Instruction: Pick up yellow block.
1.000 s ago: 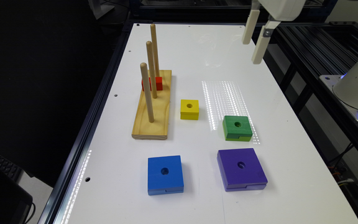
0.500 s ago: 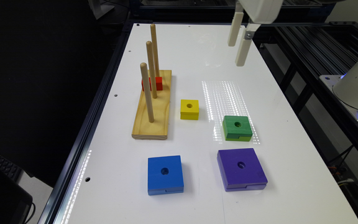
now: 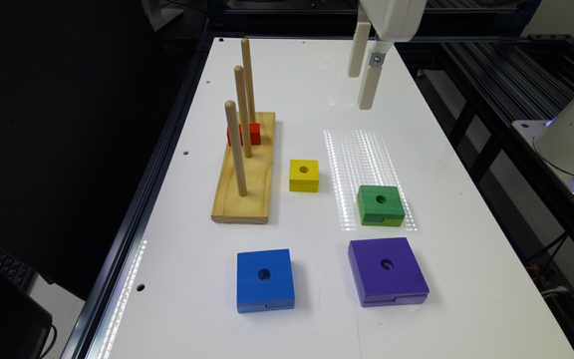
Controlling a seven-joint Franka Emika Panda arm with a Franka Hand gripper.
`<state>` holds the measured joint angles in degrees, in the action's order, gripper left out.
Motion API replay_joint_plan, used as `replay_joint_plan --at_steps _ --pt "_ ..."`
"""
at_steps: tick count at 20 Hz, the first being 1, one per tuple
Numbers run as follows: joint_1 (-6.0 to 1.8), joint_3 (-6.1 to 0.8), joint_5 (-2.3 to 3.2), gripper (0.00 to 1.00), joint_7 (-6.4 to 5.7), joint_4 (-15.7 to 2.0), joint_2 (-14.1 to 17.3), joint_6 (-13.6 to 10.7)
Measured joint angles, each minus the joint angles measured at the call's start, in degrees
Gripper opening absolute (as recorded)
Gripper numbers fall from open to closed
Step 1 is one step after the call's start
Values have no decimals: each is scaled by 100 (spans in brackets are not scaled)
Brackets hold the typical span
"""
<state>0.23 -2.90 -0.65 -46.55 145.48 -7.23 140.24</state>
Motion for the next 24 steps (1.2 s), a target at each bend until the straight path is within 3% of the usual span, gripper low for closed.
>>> replay_joint_plan --at_steps 7,14,19,24 --pt "2 -102 -1 100 -99 -215 174 0" --pt "2 -218 -1 100 -218 -594 522 0" --pt "2 -250 -1 100 -247 -838 777 0" --pt "1 -250 -1 100 -251 -883 839 0"
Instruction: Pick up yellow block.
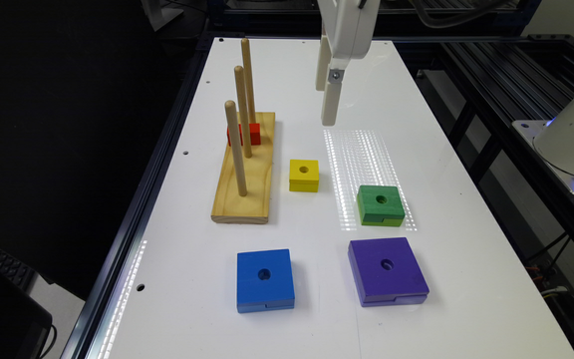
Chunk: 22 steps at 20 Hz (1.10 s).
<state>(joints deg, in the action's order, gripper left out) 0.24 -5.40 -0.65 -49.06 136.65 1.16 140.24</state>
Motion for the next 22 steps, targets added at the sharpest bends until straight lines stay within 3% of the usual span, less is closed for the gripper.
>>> replay_joint_plan --at_steps 8,17,22 --pt "0 -12 0 100 -9 -14 1 0" --pt "1 -83 0 100 -75 -134 63 0" --pt "1 -83 0 100 -75 -144 324 139"
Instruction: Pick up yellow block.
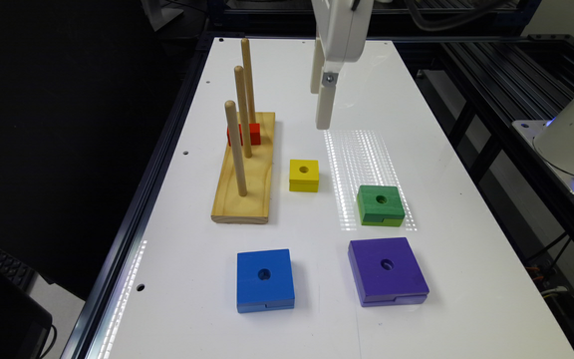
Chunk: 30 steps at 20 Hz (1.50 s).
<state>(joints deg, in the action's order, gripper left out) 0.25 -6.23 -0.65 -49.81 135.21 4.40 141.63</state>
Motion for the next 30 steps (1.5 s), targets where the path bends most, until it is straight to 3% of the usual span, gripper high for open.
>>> replay_joint_plan --at_steps 6,11,23,30 --pt "-2 0 0 100 0 -59 531 467" --pt "-8 4 0 100 0 -267 636 446" --pt "-8 4 0 100 0 -279 717 470" --pt "-8 7 4 100 0 -309 1286 962"
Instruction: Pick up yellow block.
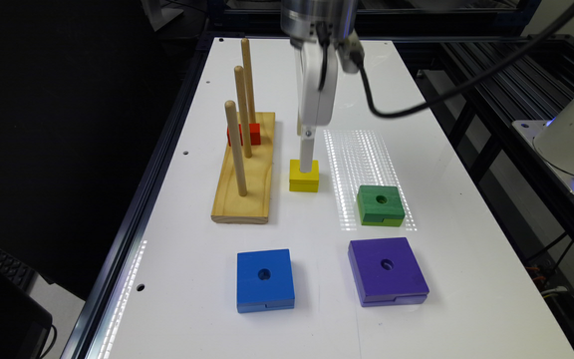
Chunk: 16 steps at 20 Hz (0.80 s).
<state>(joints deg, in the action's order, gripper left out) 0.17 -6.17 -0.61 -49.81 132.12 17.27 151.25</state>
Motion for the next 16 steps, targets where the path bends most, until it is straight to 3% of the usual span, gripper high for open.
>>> replay_joint_plan --at_steps 10,16 --pt "0 2 0 100 0 -69 118 26" --pt "0 9 6 100 0 -82 535 392"
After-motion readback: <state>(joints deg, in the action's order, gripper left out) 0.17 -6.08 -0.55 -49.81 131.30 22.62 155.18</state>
